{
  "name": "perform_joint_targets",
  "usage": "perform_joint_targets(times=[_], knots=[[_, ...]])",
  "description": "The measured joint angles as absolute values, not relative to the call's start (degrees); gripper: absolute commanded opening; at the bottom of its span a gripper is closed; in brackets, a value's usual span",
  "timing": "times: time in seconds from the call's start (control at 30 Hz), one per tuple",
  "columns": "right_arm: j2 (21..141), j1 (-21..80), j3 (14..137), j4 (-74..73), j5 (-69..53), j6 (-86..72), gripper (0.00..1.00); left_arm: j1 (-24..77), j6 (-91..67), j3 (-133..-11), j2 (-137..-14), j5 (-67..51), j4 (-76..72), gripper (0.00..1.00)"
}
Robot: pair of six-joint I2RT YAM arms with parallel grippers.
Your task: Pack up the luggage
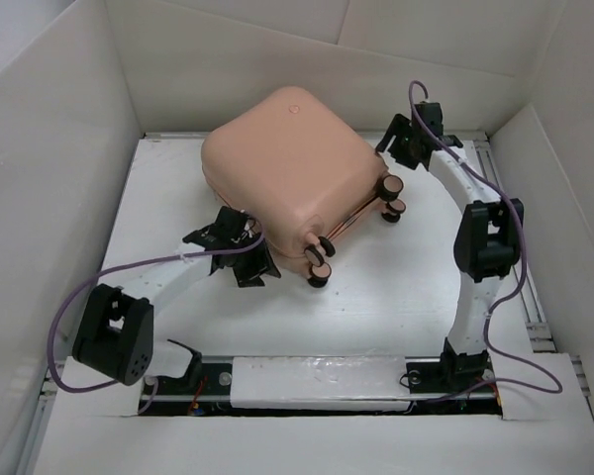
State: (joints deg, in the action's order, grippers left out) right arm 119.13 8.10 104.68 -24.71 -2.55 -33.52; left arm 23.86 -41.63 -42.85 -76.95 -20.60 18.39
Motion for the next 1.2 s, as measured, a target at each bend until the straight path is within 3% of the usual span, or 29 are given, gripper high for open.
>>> perform_joint_targets(times=[0.17, 0.23, 0.37, 0.47, 0.53, 0.6, 0.63, 0.73, 0.97, 1.2], knots=[[109.95, 6.37, 98.13, -24.86, -4.27, -31.44, 0.84, 25.5, -38.04, -55.2, -74.54, -15.55, 29.89, 0.61], [103.57, 6.02, 93.76, -25.8, -5.43, -31.29, 0.85, 23.97, -35.68, -63.31, -71.53, -12.67, 29.41, 0.69], [90.96, 6.28, 87.59, -25.67, -5.96, -31.07, 0.85, 12.6, -36.38, -76.27, -68.2, -11.31, 18.68, 0.7], [83.11, 7.7, 82.94, -25.26, -4.73, -30.7, 0.34, 1.65, -39.24, -86.37, -74.43, -13.34, 11.97, 0.69], [79.11, 9.26, 79.2, -25.19, -4.01, -30.81, 0.07, -1.32, -39.77, -98.13, -84.64, -14.2, 11.79, 0.69], [75.99, 10.94, 74.65, -25.45, -3.53, -31.03, 0.0, -2.13, -39.7, -111.5, -97.51, -15.07, 11.4, 0.68], [75.05, 11.68, 72.42, -25.67, -3.55, -31.07, 0.0, -2.57, -39.48, -121.62, -106.15, -15.75, 12.97, 0.68], [74.3, 13.32, 67.18, -27.11, -3.4, -31.09, 0.0, -3.46, -39.9, -134.63, -123.11, -17.45, 13.06, 0.66], [76.36, 14.66, 63.37, -29.06, -2.11, -31.18, 0.0, -8.05, -42.3, -132.25, -141.91, -21.89, 16.43, 0.66], [83.22, 15.29, 63.22, -24.71, -2.74, -31.79, 0.0, -7.29, -43.2, -129.34, -143.46, -29.87, 11.09, 0.62]])
